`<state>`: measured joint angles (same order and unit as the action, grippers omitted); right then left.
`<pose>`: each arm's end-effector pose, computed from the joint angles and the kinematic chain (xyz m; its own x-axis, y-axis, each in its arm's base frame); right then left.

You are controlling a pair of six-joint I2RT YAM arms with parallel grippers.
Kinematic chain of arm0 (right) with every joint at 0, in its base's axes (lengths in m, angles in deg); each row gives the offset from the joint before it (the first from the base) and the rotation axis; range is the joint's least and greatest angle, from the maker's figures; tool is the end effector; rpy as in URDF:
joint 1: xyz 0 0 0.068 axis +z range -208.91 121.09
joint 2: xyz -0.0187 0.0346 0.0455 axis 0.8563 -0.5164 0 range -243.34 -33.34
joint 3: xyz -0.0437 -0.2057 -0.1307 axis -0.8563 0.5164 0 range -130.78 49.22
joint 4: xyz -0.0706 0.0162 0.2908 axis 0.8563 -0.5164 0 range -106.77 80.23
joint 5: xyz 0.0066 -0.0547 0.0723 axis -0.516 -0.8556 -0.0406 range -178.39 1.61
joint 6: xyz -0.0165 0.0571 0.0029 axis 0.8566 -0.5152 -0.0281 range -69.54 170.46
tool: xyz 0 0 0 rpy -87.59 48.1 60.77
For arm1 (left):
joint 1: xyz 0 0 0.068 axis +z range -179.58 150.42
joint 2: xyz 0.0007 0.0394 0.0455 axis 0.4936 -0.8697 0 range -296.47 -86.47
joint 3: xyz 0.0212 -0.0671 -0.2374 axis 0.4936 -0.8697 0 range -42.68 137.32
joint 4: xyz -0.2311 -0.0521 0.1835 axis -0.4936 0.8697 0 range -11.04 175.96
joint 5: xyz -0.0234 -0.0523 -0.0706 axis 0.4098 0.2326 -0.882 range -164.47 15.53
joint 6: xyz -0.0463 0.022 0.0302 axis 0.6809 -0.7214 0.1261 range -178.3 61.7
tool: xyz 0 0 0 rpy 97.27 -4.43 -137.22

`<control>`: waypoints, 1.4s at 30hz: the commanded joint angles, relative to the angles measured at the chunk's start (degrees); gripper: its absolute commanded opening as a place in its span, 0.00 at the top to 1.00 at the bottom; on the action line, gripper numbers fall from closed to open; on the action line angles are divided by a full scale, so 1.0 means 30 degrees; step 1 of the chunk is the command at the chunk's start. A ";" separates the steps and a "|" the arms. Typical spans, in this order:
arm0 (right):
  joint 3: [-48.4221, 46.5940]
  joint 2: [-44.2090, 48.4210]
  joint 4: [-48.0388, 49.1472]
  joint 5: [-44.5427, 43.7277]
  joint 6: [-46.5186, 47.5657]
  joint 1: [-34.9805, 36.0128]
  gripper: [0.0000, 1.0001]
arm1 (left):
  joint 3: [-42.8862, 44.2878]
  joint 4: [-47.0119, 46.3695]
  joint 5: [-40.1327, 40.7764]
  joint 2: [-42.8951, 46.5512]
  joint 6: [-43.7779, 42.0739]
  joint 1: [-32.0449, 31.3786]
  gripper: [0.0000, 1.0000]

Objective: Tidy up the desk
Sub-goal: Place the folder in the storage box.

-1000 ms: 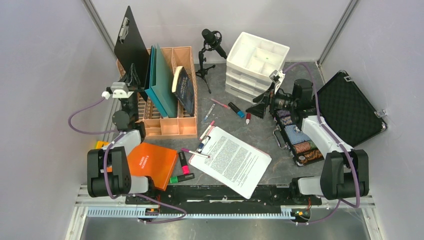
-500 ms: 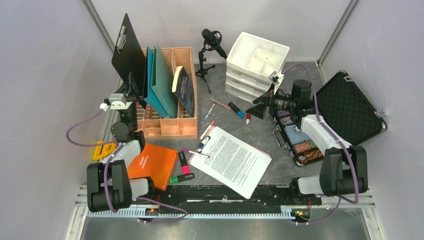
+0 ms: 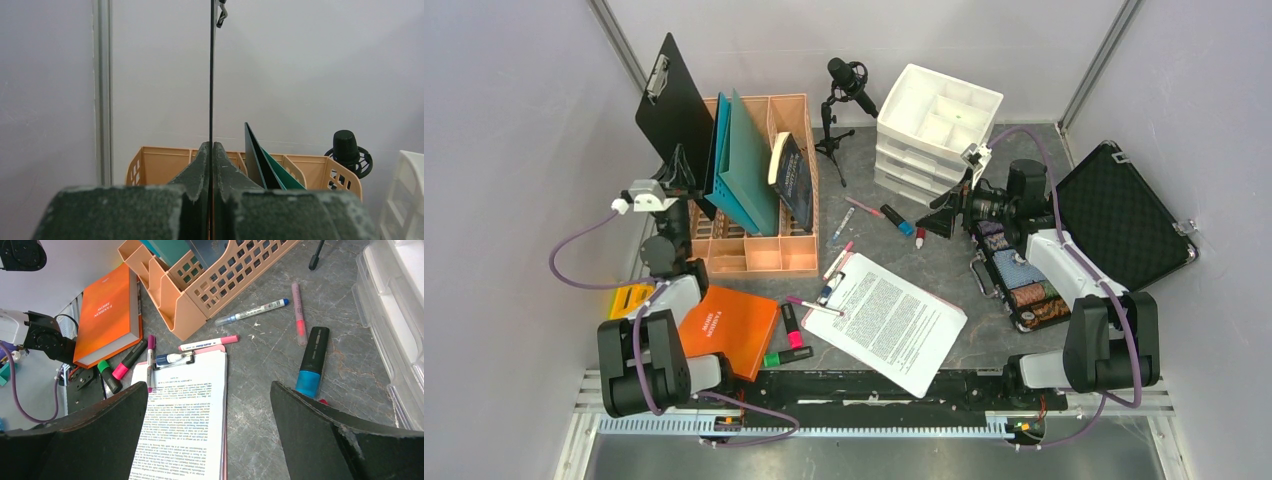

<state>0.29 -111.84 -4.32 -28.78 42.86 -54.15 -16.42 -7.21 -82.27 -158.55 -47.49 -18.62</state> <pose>0.3339 0.0655 0.2187 -0.5129 0.0244 -0.8581 -0.7655 0.4395 0.4700 0.2742 0.0469 0.2528 0.6407 -0.0652 -0.7650 0.0339 0.9978 -0.0566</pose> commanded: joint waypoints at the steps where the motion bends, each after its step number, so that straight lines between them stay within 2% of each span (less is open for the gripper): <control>1: -0.0141 0.0101 0.0349 0.0270 0.0255 -0.0099 0.02 | 0.1094 0.2601 -0.0598 -0.0391 0.1442 0.0410 0.98; 8: -0.0178 -0.0109 0.0344 0.0314 0.0265 -0.0083 0.02 | 0.2854 0.4386 -0.0630 -0.0237 0.2051 0.0506 0.98; 22: -0.0215 -0.0385 0.0326 0.0450 0.0245 -0.0106 0.02 | 0.5154 0.5299 0.0162 -0.0147 0.2961 0.0506 0.98; 28: -0.0010 -0.0392 0.0335 0.0497 0.0396 -0.0092 0.02 | 0.4695 0.5008 0.0075 -0.0222 0.1807 0.0600 0.98; 42: 0.0020 -0.0617 0.0167 0.0569 0.0562 -0.0095 0.02 | 0.3345 0.3279 -0.1001 -0.1661 0.3034 0.1464 0.98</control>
<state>0.31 -113.02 -4.49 -28.01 43.32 -54.15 -4.94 9.53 -83.90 -162.81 -39.95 -14.49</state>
